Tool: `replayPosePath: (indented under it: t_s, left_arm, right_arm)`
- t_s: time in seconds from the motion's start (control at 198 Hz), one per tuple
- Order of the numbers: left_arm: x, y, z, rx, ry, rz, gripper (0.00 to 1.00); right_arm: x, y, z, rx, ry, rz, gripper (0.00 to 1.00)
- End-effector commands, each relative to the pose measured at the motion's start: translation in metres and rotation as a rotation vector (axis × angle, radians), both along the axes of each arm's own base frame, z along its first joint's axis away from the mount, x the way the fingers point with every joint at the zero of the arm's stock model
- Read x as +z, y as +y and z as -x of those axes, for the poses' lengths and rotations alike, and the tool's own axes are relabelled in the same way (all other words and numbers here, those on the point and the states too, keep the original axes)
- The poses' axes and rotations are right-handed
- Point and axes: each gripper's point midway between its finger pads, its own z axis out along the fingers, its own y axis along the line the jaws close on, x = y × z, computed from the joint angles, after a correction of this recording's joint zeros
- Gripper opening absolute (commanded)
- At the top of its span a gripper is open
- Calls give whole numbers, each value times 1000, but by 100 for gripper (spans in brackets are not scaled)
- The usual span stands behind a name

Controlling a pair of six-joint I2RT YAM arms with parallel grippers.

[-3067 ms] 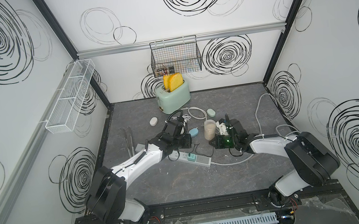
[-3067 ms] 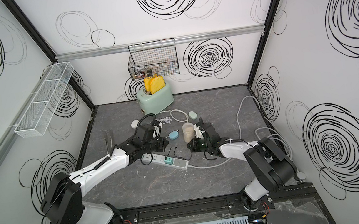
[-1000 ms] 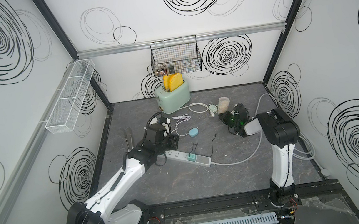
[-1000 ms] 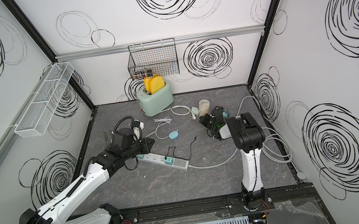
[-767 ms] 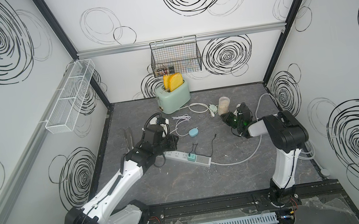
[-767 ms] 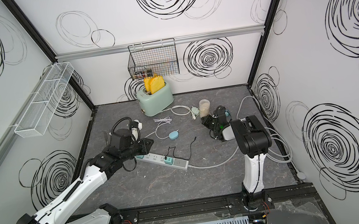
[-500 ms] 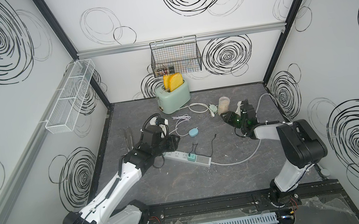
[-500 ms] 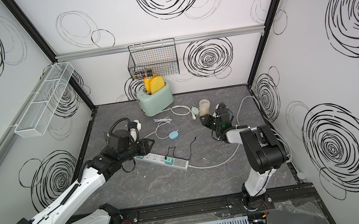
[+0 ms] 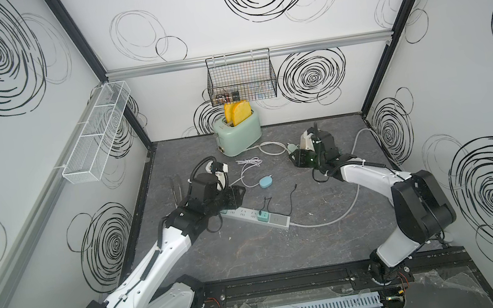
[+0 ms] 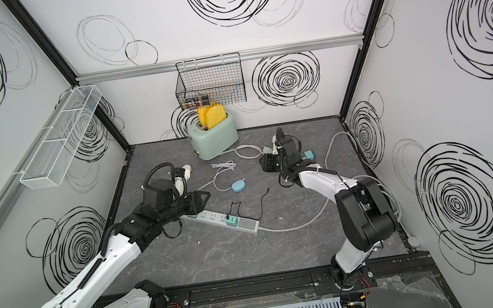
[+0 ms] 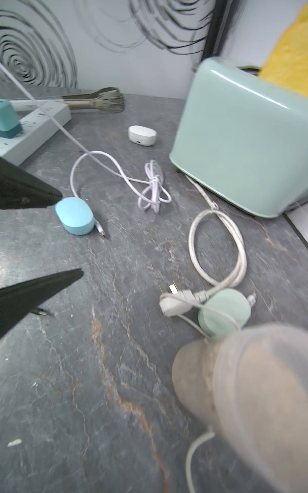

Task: Charge the bluetooth headset
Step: Move the distractor to the center of the board.

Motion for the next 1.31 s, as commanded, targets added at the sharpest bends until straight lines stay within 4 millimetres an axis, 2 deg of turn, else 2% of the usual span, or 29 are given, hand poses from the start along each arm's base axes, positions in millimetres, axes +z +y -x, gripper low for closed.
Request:
replayPosePath:
  t_s: [0.0,0.121,0.333,0.438,0.509,0.64,0.766,0.907,1.094,1.305]
  left_arm:
    - [10,4,3,-27,-43,-24,55]
    - [11,7,5,-39,-55,-47,55]
    - [4,7,6,-68,-53,-76,55]
    - [0,7,6,-85,-51,-98,55]
    - [-3,7,6,-88,-47,-107,55]
    - [-9,6,6,-93,-30,-106,55]
    - [-18,5,7,-97,-7,-104,54]
    - [-24,4,8,-101,12,-109,54]
    - [-25,4,7,-95,16,-106,53]
    - [-27,6,10,-86,18,-106,52]
  right_arm:
    - [-11,-11,-14,63,16,251,44]
    - [-14,-8,-40,144,31,415,48]
    - [-20,-19,-93,178,91,696,57]
    - [-11,-20,-115,199,59,772,56]
    - [-6,-21,-128,230,33,797,52]
    - [-7,-24,-146,297,17,843,48]
    - [-18,-32,-155,344,26,901,50]
    - [-36,-37,-153,381,56,931,50]
    - [-48,-39,-149,390,61,949,44]
    - [-60,-57,-144,373,124,1020,39]
